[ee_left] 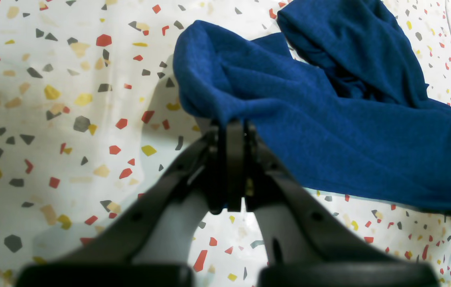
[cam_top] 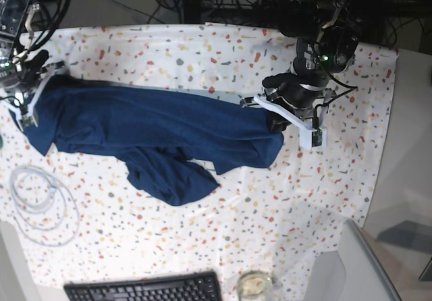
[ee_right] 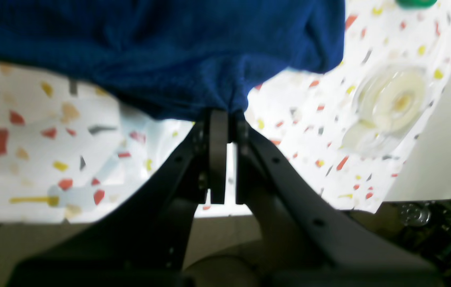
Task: Layout the t-shirt on the table in an organized manner, then fold the t-shirt properly
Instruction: 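Hold the shirt ends with both grippers and lower them onto the cloth, then release the shirt end with the right gripper and regrasp nearby fabric, then drag the held fabric with the right gripper away from the left gripper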
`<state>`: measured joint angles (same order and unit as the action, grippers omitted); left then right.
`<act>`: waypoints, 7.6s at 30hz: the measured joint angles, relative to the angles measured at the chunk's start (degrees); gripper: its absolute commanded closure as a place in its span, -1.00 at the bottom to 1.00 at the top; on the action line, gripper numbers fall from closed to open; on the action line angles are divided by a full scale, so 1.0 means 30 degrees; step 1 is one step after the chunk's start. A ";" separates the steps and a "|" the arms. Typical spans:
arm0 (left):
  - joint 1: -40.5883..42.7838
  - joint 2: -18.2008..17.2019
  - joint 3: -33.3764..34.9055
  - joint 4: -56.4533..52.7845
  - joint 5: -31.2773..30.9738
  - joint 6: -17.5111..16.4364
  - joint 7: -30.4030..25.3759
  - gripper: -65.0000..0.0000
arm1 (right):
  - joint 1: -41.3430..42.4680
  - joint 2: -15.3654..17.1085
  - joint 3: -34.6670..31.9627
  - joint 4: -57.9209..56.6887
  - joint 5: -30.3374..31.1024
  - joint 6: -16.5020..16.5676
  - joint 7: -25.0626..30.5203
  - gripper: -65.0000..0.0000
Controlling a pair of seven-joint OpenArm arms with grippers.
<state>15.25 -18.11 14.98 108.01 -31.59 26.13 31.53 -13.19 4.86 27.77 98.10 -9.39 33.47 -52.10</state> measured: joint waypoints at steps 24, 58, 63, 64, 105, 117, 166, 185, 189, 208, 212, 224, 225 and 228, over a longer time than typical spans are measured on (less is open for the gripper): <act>0.0415 0.0000 0.0029 -0.0007 0.0000 0.0000 0.0000 1.00 | 0.0036 -0.0051 -0.0007 -0.0080 0.0058 0.0000 0.0000 0.94; 0.0583 -0.0007 -0.0117 0.0000 0.0000 0.0007 0.0007 1.00 | 0.4648 0.0015 -0.3016 -0.1668 0.0044 -0.0015 -0.2936 0.94; 0.0554 0.0000 -0.0175 -0.0007 -0.0007 -0.0066 0.0007 1.00 | 0.6798 0.0015 -0.4189 -0.4721 0.0007 -0.0029 -0.2965 0.94; 0.0554 -0.0029 -0.0175 -0.0138 0.0036 -0.0066 -0.0051 1.00 | 0.7235 0.0007 -0.4306 -0.5326 -0.0029 -0.0029 -0.2936 0.94; 0.0605 0.0525 -0.0255 -0.0838 0.3031 -0.0066 0.0066 1.00 | 0.2062 -0.0729 -0.3963 -0.2747 -0.0015 -0.0138 0.0532 0.90; 0.0576 0.0525 -0.0248 -0.0787 0.3016 -0.0058 0.0080 1.00 | -0.0364 -0.0583 -0.3949 0.0561 -0.0007 -0.0146 0.0503 0.91; -0.0313 0.1872 -0.0226 -0.0845 0.3031 -0.0051 0.0131 1.00 | -0.0270 0.1537 -0.1596 0.3009 -0.1071 -0.0124 -0.4262 0.89; -0.0270 0.1836 -0.0248 -0.0852 0.3038 -0.0044 0.0153 1.00 | 0.1749 -0.1078 -0.5508 -0.2565 -0.1115 -0.0124 0.0903 -0.54; -0.0328 0.1807 -0.0248 -0.0852 0.3038 -0.0058 0.0146 1.00 | 0.2856 -0.1020 -0.5508 -0.4131 -0.1086 -0.0124 0.1100 -0.50; -0.0277 0.1581 -0.0248 -0.0787 0.3024 -0.0066 0.0146 1.00 | 0.3111 -0.0357 -0.3541 -0.4983 -0.1166 -0.0124 0.0889 1.00; -0.0255 0.1625 -0.0255 -0.0758 0.3009 -0.0066 0.0146 1.00 | 0.2149 -0.0015 -0.2397 -0.2630 -0.1297 0.0044 -0.0656 0.98; -0.0255 0.1647 -0.0211 -0.0291 0.3038 -0.0051 0.0226 1.00 | 0.1275 0.1792 -0.1719 0.5297 -0.1552 0.0000 -0.4204 0.98; -0.0255 0.1654 -0.0211 -0.0233 0.3038 -0.0058 0.0153 1.00 | 0.1872 0.1800 -0.1719 0.5348 -0.1530 0.0000 -0.4306 0.98; -0.0262 0.1632 -0.0219 -0.0219 0.3038 -0.0058 0.0160 1.00 | 0.3606 0.2178 -0.2725 0.5297 -0.1515 0.0000 -0.4444 0.98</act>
<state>14.46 -13.21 14.33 107.35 -22.48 25.96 32.01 -2.37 11.40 19.59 113.99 -13.93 33.47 -65.43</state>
